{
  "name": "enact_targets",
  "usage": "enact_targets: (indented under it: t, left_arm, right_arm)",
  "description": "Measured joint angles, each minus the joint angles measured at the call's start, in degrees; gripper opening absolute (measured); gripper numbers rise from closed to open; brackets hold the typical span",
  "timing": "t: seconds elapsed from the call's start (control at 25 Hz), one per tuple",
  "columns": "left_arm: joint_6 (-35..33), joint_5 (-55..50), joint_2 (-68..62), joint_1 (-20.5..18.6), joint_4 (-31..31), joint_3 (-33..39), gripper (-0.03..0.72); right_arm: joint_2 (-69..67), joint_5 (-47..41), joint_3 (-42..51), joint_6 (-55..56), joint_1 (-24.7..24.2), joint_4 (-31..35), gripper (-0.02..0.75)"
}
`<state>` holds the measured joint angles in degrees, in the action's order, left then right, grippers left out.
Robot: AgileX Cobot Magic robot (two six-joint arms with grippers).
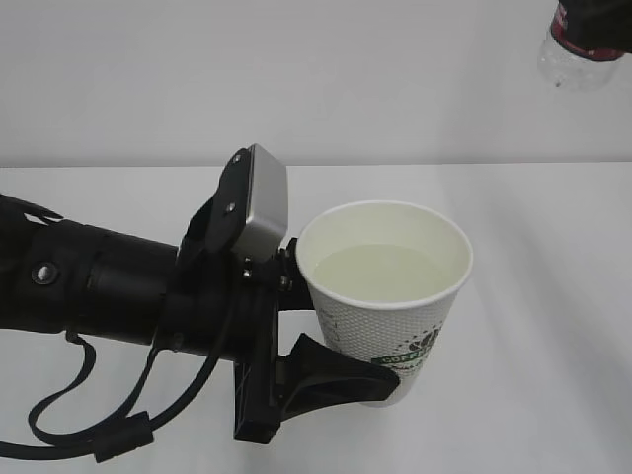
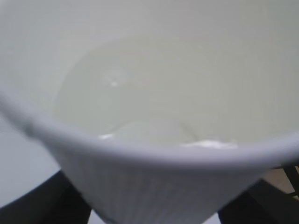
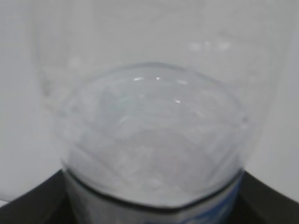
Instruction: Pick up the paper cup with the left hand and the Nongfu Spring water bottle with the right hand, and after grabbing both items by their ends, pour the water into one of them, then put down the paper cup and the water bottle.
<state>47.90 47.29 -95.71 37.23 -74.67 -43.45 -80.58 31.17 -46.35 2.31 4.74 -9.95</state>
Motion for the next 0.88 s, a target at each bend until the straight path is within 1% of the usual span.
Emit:
enact_targets:
  t: [0.36,0.6,0.88]
  left_arm:
    - [0.00,0.00,0.00,0.00,0.00,0.00,0.531]
    - [0.00,0.00,0.00,0.00,0.00,0.00,0.531]
    - [0.00,0.00,0.00,0.00,0.00,0.00,0.531]
  right_arm:
    - [0.00,2.43,4.90,0.00,0.00,3.90,0.484]
    - [0.00,2.82,8.44,-0.16,0.00,4.58,0.484]
    - [0.00,2.91,11.06,-2.77,0.00,5.34,0.484]
